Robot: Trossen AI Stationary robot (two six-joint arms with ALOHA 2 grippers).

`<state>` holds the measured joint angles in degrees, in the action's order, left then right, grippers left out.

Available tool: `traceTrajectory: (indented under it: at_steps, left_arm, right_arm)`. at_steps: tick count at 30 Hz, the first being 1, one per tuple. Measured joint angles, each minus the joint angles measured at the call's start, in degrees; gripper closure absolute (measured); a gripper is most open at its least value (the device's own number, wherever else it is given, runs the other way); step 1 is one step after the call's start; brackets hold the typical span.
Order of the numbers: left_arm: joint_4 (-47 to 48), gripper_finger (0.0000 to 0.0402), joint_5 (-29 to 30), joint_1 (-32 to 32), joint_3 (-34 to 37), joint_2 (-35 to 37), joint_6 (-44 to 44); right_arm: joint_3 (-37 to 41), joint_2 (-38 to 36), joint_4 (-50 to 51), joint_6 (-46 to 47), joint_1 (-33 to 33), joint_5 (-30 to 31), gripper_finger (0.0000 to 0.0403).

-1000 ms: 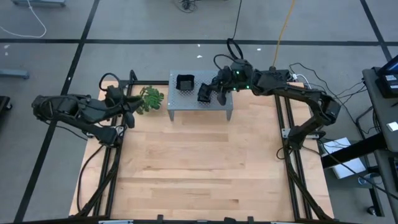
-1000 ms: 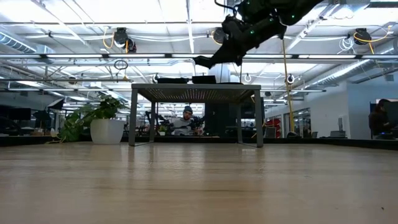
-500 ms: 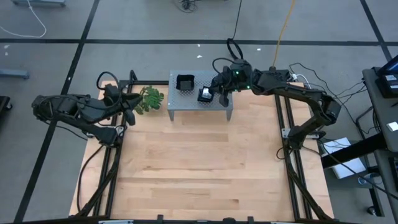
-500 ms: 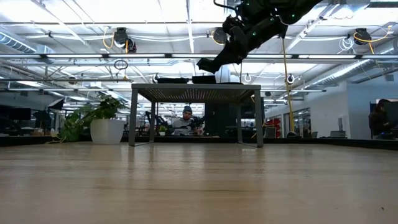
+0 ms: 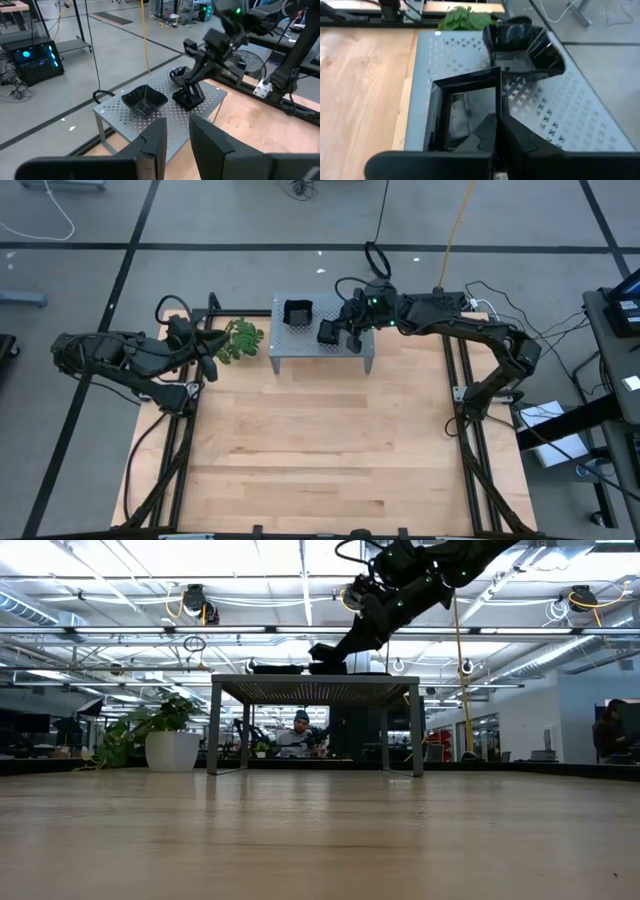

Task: Pick & Place Mini shaped plates
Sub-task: Stack the black square plate on top of the black square plate on the shelf

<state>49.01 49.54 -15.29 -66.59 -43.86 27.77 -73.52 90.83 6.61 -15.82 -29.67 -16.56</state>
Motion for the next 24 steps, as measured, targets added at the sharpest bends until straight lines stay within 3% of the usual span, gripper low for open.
traceTrajectory:
  at_steps: [14,24]
  left_arm:
    - [0.03,0.0316,-0.02,0.0,0.0,0.0,-0.09]
    - [0.03,0.0316,-0.02,0.0,0.0,0.0,0.09]
  right_arm:
    - [0.02,0.08,0.11,-0.34,0.13,-0.05,0.0382]
    - [0.02,-1.23,-0.13,-1.96,0.13,0.11,0.0304]
